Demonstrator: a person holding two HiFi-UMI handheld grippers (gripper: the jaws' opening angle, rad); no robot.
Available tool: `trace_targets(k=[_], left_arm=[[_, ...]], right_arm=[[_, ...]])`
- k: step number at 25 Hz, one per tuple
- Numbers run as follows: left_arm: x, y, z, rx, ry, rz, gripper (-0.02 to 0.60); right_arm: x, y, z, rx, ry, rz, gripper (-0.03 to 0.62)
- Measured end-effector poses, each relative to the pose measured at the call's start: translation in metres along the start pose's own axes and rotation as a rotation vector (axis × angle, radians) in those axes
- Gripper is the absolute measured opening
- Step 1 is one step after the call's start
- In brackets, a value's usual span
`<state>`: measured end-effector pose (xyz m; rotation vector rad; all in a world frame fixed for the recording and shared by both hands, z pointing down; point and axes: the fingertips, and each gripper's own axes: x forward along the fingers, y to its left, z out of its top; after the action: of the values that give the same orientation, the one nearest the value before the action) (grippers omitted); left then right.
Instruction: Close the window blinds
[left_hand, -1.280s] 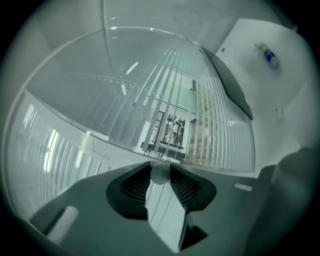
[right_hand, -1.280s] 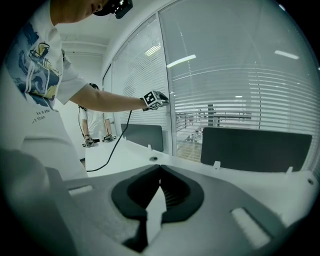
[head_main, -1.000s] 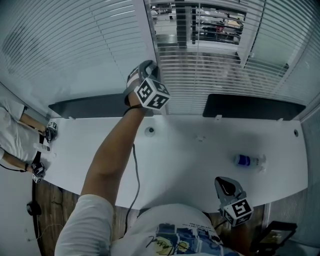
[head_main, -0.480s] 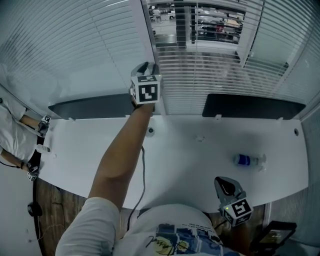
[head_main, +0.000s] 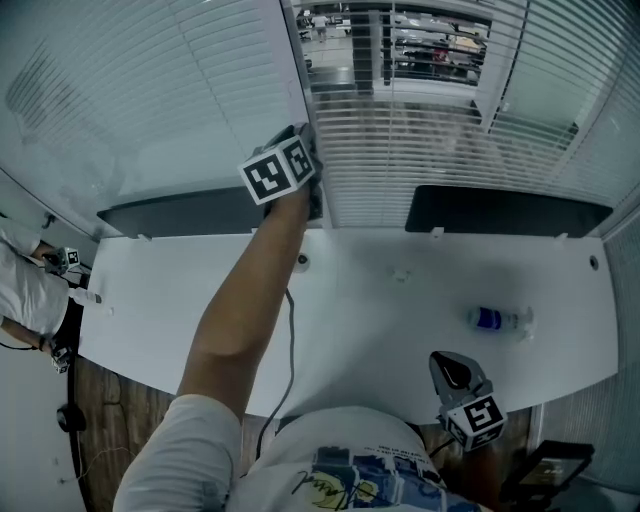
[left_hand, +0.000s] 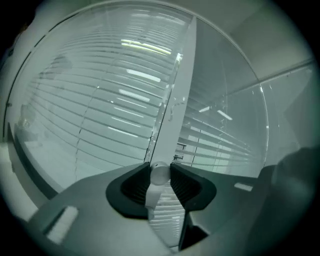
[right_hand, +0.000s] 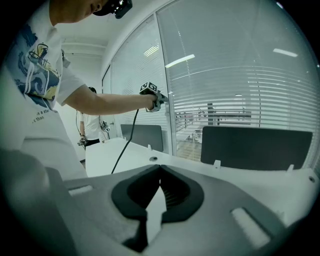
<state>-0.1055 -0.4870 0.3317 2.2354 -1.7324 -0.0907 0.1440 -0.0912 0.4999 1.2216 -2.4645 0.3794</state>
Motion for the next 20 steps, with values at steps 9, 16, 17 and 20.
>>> trace_targets(k=[9, 16, 17, 20], left_arm=[[-0.003, -0.004, -0.005, 0.389, 0.035, 0.043, 0.173], [-0.007, -0.02, -0.005, 1.043, 0.053, 0.049, 0.186], [-0.006, -0.023, -0.008, 1.145, 0.06, 0.044, 0.186], [-0.002, -0.023, -0.013, 1.374, 0.087, 0.047, 0.184]], right_arm=[[-0.002, -0.003, -0.001, -0.002, -0.005, -0.005, 0.003], [-0.001, -0.002, 0.002, -0.007, -0.008, 0.0, 0.003], [-0.001, -0.002, 0.002, -0.006, -0.007, 0.001, 0.003], [-0.001, -0.001, 0.003, -0.007, -0.006, -0.002, 0.003]])
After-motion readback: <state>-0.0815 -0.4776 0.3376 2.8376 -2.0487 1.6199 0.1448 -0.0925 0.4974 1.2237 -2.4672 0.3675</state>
